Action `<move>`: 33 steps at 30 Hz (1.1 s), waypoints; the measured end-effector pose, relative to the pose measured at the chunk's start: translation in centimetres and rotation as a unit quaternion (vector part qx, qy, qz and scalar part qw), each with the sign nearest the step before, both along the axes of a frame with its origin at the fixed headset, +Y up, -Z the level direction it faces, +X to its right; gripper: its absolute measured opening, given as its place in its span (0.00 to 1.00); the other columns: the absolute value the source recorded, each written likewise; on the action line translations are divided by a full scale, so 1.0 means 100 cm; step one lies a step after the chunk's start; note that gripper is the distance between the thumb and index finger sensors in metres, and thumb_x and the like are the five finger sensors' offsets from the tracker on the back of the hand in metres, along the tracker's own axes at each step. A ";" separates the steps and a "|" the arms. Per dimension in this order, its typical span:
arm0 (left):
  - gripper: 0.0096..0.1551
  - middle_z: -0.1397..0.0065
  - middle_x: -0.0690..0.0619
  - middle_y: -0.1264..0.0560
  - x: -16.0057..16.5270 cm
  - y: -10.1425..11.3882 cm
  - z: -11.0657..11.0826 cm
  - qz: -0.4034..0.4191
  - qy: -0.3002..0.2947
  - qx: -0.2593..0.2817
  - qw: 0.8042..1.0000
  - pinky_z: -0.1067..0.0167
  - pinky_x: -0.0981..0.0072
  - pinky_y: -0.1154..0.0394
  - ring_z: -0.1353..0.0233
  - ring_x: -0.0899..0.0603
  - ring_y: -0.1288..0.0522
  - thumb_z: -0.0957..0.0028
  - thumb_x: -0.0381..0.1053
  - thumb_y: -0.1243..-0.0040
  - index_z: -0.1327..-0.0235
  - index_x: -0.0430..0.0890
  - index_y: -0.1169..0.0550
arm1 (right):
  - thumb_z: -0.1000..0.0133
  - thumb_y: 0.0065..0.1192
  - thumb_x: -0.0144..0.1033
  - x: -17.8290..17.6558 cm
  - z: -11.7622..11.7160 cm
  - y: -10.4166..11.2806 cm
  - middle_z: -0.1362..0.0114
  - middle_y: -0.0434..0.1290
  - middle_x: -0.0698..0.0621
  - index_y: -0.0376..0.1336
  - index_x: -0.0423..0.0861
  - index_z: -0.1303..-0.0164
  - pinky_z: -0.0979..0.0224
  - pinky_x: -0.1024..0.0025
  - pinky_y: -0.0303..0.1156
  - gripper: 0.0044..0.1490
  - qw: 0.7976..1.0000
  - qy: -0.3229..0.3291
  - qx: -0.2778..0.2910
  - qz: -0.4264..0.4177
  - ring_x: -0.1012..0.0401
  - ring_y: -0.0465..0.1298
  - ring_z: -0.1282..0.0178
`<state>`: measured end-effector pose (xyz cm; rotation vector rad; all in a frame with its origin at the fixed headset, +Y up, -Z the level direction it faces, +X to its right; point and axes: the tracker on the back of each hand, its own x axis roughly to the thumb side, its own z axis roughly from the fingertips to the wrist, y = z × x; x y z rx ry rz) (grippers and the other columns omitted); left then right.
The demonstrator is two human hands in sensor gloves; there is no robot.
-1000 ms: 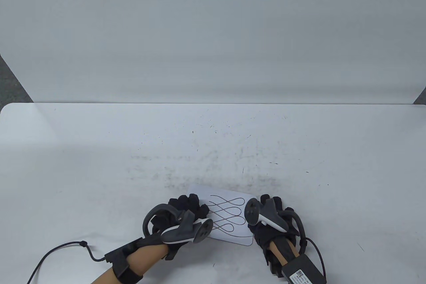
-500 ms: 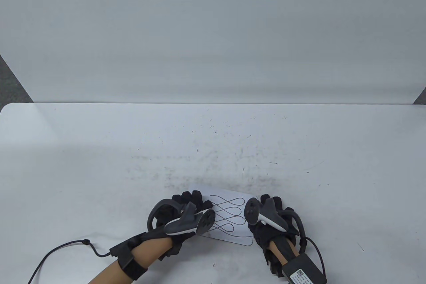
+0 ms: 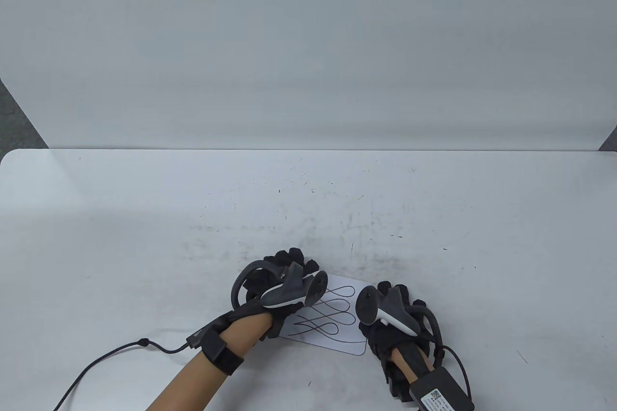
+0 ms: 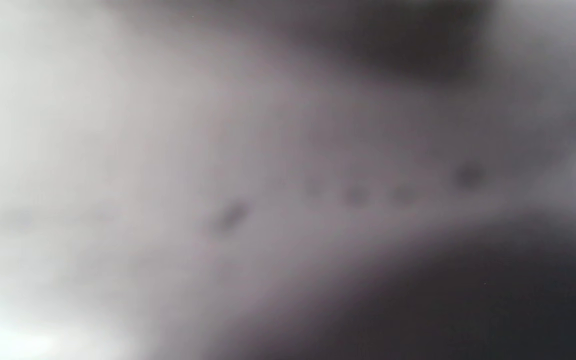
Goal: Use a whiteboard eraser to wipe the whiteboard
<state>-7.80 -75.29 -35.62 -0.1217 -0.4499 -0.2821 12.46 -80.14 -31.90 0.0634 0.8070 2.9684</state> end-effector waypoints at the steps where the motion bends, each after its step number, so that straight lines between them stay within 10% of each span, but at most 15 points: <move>1: 0.37 0.16 0.41 0.39 -0.003 0.001 0.005 0.003 -0.003 -0.002 1.000 0.37 0.39 0.34 0.26 0.32 0.33 0.50 0.63 0.44 0.24 0.62 0.36 | 0.57 0.30 0.50 0.002 0.000 -0.001 0.23 0.24 0.46 0.23 0.54 0.36 0.28 0.28 0.30 0.44 1.000 -0.003 -0.005 -0.012 0.40 0.28 0.23; 14: 0.37 0.19 0.40 0.35 -0.040 0.002 0.081 0.056 -0.048 -0.010 0.997 0.40 0.39 0.31 0.29 0.31 0.30 0.53 0.62 0.39 0.27 0.59 0.34 | 0.55 0.32 0.49 0.011 0.000 -0.007 0.26 0.17 0.49 0.21 0.56 0.37 0.34 0.31 0.18 0.44 0.994 -0.032 -0.039 -0.102 0.44 0.18 0.27; 33: 0.35 0.17 0.40 0.40 0.022 -0.003 -0.021 0.021 0.034 -0.001 0.999 0.36 0.39 0.35 0.26 0.32 0.34 0.49 0.62 0.44 0.26 0.61 0.37 | 0.55 0.31 0.50 0.010 0.000 -0.007 0.26 0.18 0.49 0.20 0.56 0.38 0.33 0.30 0.20 0.44 0.996 -0.024 -0.036 -0.081 0.43 0.19 0.27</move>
